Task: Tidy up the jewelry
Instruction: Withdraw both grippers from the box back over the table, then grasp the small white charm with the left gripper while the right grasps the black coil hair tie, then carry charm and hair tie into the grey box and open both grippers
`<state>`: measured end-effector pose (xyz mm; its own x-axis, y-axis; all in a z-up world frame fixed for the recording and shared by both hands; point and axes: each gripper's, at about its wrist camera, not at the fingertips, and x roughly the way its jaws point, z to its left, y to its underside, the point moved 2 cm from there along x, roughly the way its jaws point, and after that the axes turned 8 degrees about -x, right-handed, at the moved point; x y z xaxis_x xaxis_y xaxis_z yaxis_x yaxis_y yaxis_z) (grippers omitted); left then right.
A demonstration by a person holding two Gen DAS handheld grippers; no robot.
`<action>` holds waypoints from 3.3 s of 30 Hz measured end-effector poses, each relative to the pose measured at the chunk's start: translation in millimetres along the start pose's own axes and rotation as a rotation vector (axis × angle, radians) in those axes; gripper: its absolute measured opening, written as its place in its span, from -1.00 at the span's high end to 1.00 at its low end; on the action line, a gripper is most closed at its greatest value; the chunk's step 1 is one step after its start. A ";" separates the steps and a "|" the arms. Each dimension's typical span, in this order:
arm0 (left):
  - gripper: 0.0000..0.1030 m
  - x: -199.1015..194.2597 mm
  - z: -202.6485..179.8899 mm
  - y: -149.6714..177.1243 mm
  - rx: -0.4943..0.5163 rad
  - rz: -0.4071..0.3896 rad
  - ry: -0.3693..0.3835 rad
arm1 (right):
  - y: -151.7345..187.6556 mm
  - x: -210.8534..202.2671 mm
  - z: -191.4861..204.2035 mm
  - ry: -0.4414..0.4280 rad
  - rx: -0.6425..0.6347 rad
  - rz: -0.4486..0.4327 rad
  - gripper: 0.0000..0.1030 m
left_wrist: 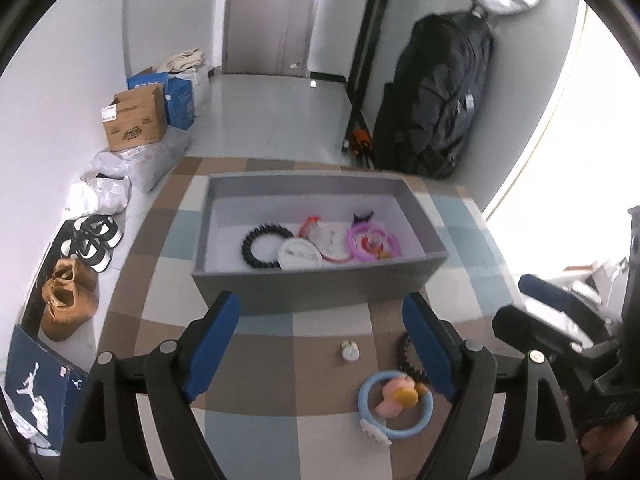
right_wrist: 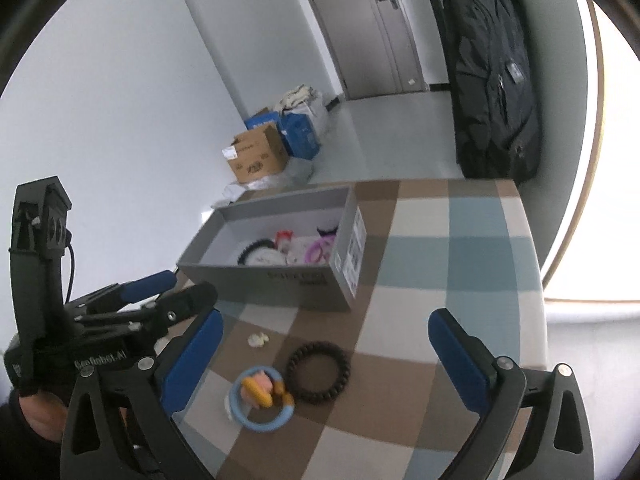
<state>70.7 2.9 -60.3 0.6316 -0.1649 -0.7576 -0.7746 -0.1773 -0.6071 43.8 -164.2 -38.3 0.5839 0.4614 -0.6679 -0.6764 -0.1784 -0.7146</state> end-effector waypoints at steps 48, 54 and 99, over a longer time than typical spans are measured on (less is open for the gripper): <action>0.83 26.0 -19.4 17.5 0.111 0.206 0.036 | 18.2 8.3 -21.2 0.088 0.066 0.074 -1.00; 0.83 10.6 -11.4 4.1 0.051 0.183 0.102 | 25.0 11.5 -10.8 0.102 0.006 0.120 -0.99; 0.83 -14.2 18.9 -15.0 -0.064 0.111 0.162 | 17.0 29.1 19.7 0.200 -0.135 0.108 0.83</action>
<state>72.7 26.3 -45.0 0.5434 -0.3402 -0.7675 -0.8394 -0.2092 -0.5016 40.4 -136.7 -65.7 0.5977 0.2549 -0.7601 -0.6813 -0.3383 -0.6492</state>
